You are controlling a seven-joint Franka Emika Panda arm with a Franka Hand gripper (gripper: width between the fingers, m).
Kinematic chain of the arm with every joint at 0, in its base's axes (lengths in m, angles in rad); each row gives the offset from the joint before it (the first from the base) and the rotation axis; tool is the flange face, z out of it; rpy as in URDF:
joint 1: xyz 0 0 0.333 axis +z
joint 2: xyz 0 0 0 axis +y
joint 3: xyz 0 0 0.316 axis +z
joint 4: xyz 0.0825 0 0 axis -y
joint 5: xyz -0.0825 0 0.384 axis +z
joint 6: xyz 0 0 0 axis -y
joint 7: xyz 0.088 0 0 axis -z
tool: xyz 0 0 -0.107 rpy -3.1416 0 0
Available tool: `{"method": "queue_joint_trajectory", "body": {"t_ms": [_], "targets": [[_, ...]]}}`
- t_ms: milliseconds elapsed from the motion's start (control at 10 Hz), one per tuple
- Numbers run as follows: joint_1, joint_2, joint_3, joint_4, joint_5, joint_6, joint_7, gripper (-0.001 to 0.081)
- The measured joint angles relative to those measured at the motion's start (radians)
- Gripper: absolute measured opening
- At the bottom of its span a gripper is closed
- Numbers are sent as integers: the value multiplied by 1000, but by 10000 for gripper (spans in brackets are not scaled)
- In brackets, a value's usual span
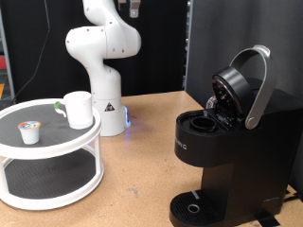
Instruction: Make a cup of coffee with the keurig machine
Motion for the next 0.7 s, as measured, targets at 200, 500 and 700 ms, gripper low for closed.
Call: {"method": "queue_joint_trajectory", "body": {"t_ms": [200,500,700], "targets": [[-5,0,-34,0,0,1,-35,808],[-31,0,-129,4,-50,1,-135,808],[-39,1,-175,10,-86,1,-216,808]]}}
